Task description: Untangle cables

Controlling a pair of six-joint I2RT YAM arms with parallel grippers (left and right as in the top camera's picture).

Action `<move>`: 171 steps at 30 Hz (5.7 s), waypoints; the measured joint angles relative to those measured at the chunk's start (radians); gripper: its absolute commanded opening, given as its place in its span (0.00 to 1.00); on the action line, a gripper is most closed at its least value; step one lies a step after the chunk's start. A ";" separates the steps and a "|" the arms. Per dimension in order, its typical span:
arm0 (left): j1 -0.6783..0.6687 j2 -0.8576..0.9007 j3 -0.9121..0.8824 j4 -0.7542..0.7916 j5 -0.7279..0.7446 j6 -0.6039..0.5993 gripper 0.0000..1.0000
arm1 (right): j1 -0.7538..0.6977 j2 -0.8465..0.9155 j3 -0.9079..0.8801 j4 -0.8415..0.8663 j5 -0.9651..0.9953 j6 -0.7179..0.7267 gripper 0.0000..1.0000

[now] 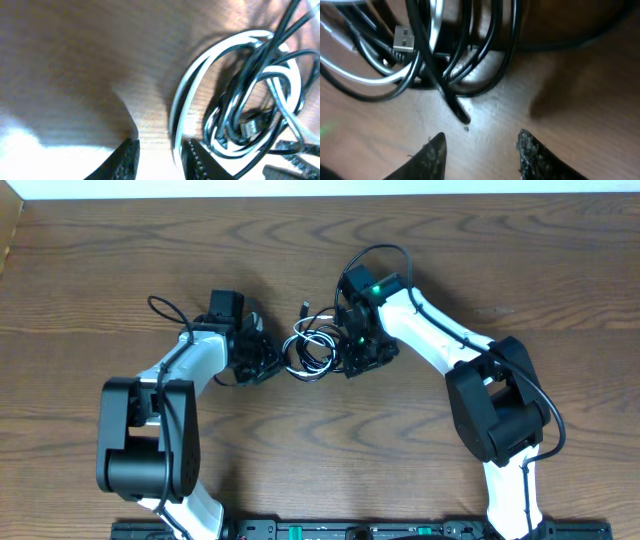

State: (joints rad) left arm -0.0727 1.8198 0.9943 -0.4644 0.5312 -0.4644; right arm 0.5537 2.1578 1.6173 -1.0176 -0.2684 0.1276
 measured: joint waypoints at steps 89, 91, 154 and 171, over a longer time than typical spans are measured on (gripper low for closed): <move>-0.264 0.050 0.074 0.135 -0.324 -0.193 0.33 | 0.136 0.000 -0.011 0.002 0.481 0.314 0.21; -0.264 0.051 0.074 0.137 -0.324 -0.194 0.33 | 0.135 0.000 -0.029 0.013 0.505 0.313 0.24; -0.158 0.102 0.234 -0.121 -0.299 0.054 0.36 | -0.203 -0.053 -0.175 0.402 0.286 -0.052 0.31; -0.158 0.102 0.234 -0.111 -0.302 0.055 0.36 | -0.399 -0.063 -0.349 0.757 -0.248 -0.340 0.36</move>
State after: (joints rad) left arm -0.2310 1.9217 1.2282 -0.5755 0.2295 -0.4099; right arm 0.1551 2.0953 1.2678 -0.2607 -0.5167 -0.2119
